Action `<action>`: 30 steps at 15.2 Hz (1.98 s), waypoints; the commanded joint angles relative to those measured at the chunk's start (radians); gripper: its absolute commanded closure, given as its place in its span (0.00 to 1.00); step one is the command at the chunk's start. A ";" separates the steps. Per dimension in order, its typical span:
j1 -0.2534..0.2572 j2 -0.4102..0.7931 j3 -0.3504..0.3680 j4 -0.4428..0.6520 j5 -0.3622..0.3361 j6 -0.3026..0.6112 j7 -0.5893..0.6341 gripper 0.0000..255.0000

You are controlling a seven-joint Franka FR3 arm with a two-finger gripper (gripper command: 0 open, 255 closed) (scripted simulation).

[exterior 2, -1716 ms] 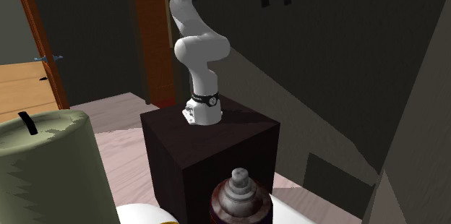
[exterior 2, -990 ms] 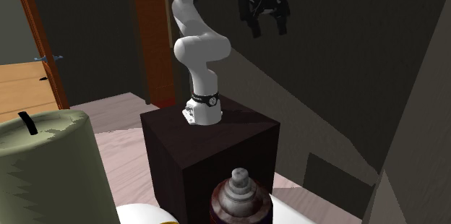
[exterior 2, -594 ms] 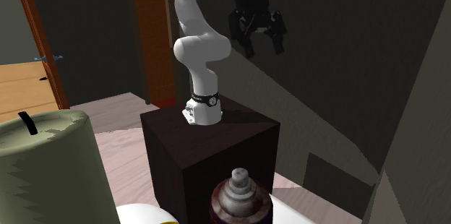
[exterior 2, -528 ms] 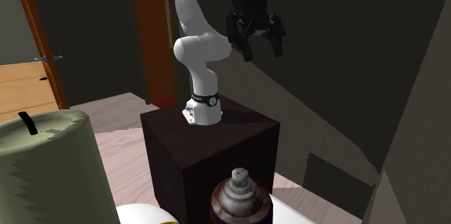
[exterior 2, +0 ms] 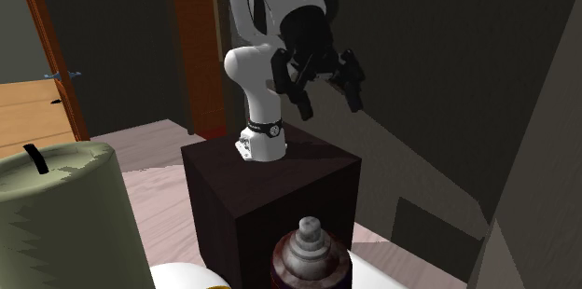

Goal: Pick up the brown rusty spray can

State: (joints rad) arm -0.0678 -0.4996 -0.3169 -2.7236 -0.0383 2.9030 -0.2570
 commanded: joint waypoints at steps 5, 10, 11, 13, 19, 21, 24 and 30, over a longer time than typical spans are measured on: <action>0.380 0.202 -0.430 0.080 0.155 0.307 -0.233 0.00; 1.128 0.188 -1.210 0.203 0.166 0.492 -0.355 0.00; 1.240 0.164 -1.330 0.232 0.154 0.522 -0.369 0.00; 1.407 0.103 -1.505 0.294 0.146 0.574 -0.412 0.00; 1.531 0.038 -1.628 0.290 0.158 0.649 -0.466 0.00; 1.559 0.019 -1.656 0.291 0.159 0.668 -0.479 0.00; 1.559 0.019 -1.656 0.290 0.160 0.669 -0.479 1.00; 1.557 0.019 -1.654 0.289 0.159 0.669 -0.479 1.00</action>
State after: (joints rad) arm 1.4891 -0.4797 -1.9706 -2.4340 0.1209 3.5736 -0.7357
